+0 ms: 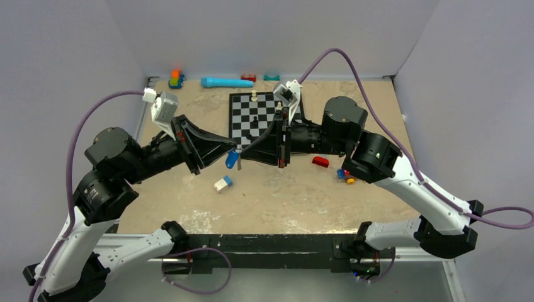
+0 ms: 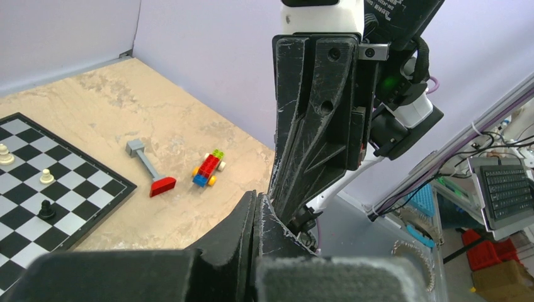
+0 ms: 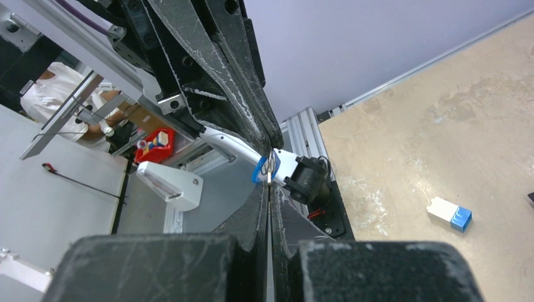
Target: Remove the keys from the keyring
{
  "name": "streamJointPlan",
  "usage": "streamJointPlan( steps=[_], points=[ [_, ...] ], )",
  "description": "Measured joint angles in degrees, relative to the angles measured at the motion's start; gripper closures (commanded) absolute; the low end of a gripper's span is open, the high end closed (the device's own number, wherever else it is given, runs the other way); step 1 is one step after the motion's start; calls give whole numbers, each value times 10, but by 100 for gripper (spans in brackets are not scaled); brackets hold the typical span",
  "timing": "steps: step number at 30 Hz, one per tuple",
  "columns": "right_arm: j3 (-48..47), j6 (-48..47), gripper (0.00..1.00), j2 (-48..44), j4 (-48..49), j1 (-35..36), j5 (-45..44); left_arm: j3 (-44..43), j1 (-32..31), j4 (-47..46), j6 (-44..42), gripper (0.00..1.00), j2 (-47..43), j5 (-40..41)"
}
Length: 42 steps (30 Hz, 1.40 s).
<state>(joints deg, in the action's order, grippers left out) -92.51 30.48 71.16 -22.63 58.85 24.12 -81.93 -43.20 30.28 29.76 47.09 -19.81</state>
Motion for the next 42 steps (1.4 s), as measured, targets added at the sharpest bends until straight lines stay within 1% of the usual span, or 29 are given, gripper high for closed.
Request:
streamJointPlan(
  steps=[4, 7, 10, 12, 14, 17, 21, 23, 28, 33, 39, 42],
  points=[
    [0, 0, 100, -1, 5, 0, 0, 2, 0, -1, 6, 100, -5, 9],
    [2, 0, 100, -4, 5, 0, 0, 2, 0, 0, 9, 72, -5, 11],
    [5, 0, 100, -10, 6, 0, 0, 1, 0, 8, 7, 51, -5, 12],
    [8, 0, 100, -15, 6, 0, 1, 1, 0, 13, 5, 39, -3, 12],
    [8, 0, 100, -19, 8, 0, 1, 0, 0, 19, 4, 34, -2, 12],
    [8, 0, 100, -20, 8, 0, 1, -6, 0, 28, 1, 33, -1, 12],
    [8, -1, 100, -19, 7, 0, 1, -33, 0, 52, -14, 41, 5, 5],
    [8, -1, 100, -19, 5, 0, 4, -61, 0, 66, -27, 44, 14, -8],
    [8, -2, 100, -19, -5, 0, 9, -144, 0, 111, -67, 45, 49, -39],
    [8, -4, 100, -18, -7, 0, 10, -196, 0, 158, -101, 50, 85, -67],
    [6, -5, 100, -18, -11, 0, 10, -219, 0, 203, -130, 52, 129, -83],
    [5, -6, 100, -18, -16, 0, 11, -221, 0, 221, -135, 56, 148, -90]
  ],
)
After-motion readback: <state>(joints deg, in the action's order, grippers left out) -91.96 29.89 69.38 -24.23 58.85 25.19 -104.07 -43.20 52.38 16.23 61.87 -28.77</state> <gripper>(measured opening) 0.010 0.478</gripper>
